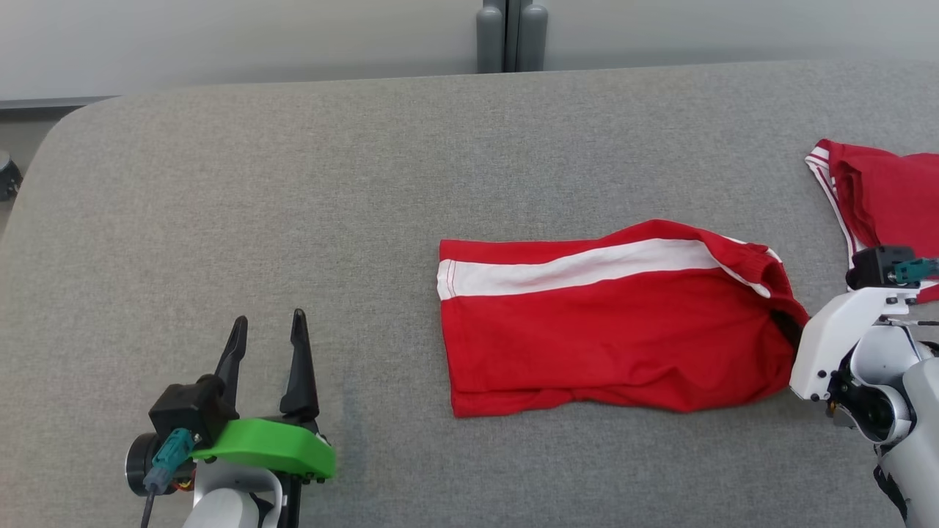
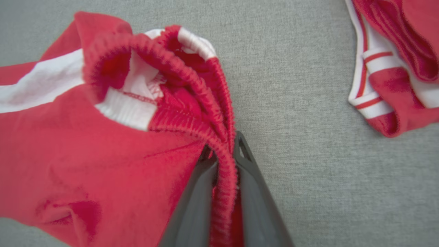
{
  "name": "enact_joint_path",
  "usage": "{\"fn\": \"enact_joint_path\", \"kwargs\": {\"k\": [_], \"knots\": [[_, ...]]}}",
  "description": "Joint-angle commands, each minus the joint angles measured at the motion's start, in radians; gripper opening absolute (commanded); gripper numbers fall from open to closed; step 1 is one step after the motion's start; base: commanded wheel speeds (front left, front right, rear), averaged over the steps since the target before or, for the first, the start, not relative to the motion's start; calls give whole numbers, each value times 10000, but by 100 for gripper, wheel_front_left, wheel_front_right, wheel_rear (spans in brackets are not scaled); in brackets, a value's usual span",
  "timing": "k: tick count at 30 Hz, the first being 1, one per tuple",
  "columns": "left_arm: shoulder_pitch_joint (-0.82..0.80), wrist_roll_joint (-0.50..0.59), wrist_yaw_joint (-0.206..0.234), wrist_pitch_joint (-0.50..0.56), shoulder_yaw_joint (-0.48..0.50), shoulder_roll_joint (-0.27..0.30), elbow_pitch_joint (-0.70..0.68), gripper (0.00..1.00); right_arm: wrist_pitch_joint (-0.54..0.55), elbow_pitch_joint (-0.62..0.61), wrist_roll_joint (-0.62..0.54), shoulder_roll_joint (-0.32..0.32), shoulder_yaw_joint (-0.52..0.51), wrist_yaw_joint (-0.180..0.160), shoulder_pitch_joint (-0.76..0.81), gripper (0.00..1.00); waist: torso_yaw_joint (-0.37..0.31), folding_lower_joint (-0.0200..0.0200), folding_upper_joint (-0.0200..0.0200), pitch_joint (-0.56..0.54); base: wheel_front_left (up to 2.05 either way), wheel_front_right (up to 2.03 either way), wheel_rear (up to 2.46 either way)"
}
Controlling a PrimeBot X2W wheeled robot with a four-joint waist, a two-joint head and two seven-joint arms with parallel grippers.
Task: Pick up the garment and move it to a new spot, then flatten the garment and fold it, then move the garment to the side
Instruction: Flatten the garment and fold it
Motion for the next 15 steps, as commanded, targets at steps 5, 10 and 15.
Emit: {"fn": "enact_joint_path", "kwargs": {"k": [5,10,15], "knots": [[-233,63,4,7,-51,62,-51,100,321,-741,881,225,-172,-15,338,0,-204,0,0,139,0,0,0],[-311,57,-13,27,-124,90,-44,100,508,-1976,1559,652,188,-15,381,0,-191,0,0,139,0,0,0],[-380,60,11,21,-167,102,-99,100,472,-2752,1838,1116,756,-12,171,0,-40,0,0,137,0,0,0]]}}
